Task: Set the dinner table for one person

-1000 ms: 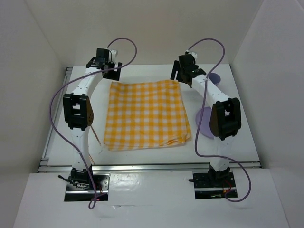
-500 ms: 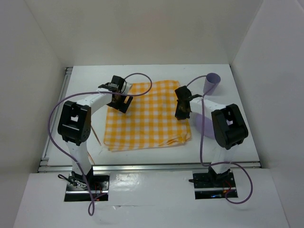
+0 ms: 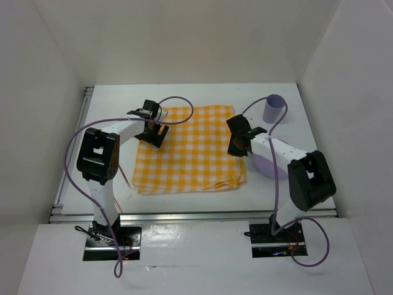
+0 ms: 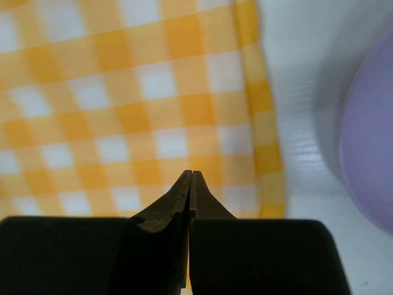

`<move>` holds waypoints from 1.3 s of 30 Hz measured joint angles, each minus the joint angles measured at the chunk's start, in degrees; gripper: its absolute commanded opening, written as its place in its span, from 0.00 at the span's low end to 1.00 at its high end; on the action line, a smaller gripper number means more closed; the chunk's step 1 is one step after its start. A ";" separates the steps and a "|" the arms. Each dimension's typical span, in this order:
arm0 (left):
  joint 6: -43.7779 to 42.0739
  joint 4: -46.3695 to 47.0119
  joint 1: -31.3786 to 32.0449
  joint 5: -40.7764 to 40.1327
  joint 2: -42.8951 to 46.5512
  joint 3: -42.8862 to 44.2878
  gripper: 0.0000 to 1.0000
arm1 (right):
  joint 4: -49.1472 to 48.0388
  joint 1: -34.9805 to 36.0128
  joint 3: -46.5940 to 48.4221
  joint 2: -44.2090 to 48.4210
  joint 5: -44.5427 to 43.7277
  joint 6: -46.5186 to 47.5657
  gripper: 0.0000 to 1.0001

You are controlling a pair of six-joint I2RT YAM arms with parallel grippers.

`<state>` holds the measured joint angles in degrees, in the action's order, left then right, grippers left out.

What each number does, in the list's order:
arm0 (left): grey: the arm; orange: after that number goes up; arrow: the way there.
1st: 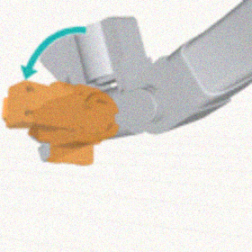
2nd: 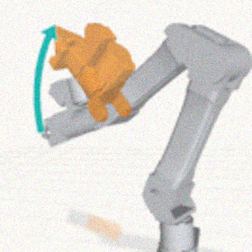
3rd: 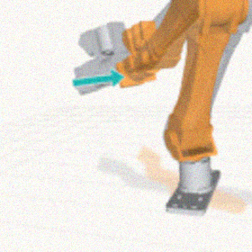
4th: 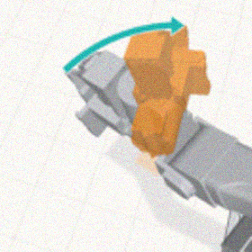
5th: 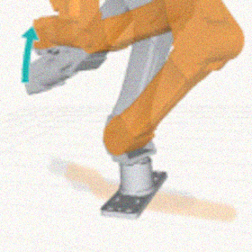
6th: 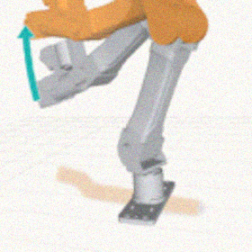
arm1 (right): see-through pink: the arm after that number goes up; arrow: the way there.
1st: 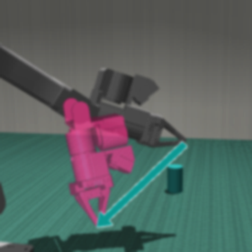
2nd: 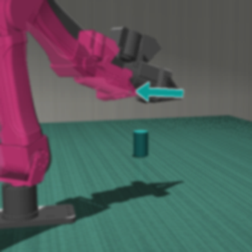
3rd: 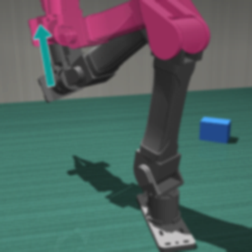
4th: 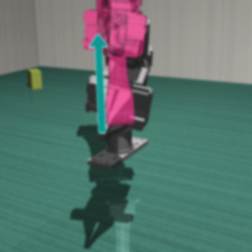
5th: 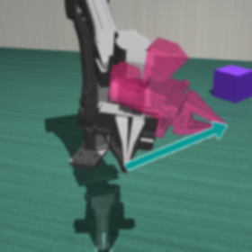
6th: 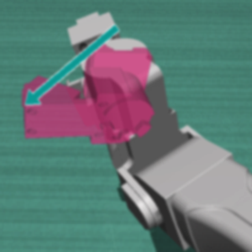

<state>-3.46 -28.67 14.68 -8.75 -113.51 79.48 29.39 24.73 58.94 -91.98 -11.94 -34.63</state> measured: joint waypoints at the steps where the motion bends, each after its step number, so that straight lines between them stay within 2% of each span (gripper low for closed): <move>1: 0.70 -0.11 0.00 -0.07 0.02 0.00 0.95 | 0.50 1.18 0.28 1.55 -0.42 0.04 0.02; 5: 2.45 -0.42 -0.02 -0.59 0.11 0.02 0.95 | 2.47 6.47 -0.61 9.62 -0.02 -2.27 0.00; 10: 3.96 -1.73 0.00 -0.92 0.15 0.22 0.95 | 3.26 8.11 -9.40 16.41 1.77 -7.65 0.00; 18: 4.13 -3.87 0.00 -1.73 0.15 1.77 0.95 | 3.26 8.09 -20.41 13.33 4.26 -14.64 0.00; 26: 3.80 -4.31 0.00 -2.95 0.22 3.21 0.95 | 6.38 7.96 -20.70 15.04 3.13 -18.93 0.02; 27: 3.78 -4.33 0.00 -2.95 0.37 3.26 0.95 | 8.00 7.96 -20.26 15.91 2.64 -19.19 0.12; 29: 3.76 -4.42 0.00 -2.86 0.76 3.28 0.95 | 11.87 7.96 -18.12 18.49 1.20 -19.93 0.25; 30: 3.76 -4.76 0.00 -2.75 0.90 3.56 0.95 | 13.64 7.93 -16.70 20.00 0.39 -20.15 0.36; 31: 3.76 -5.33 0.00 -2.56 0.90 4.22 0.95 | 15.30 7.65 -14.99 21.62 -0.46 -20.39 0.61; 34: 3.78 -6.43 0.00 -2.16 0.90 6.71 0.95 | 19.04 6.08 -9.62 25.00 -2.64 -20.37 0.77; 36: 3.80 -6.47 0.00 -1.84 0.90 8.24 0.95 | 20.22 3.34 -7.58 26.77 -3.82 -20.35 0.84; 39: 3.85 -6.58 0.00 -1.20 1.16 8.83 0.96 | 22.10 -2.80 -8.15 30.27 -4.61 -21.24 0.86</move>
<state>0.38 -35.24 14.68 -9.96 -112.36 88.31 51.48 21.93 50.78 -61.71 -16.56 -55.88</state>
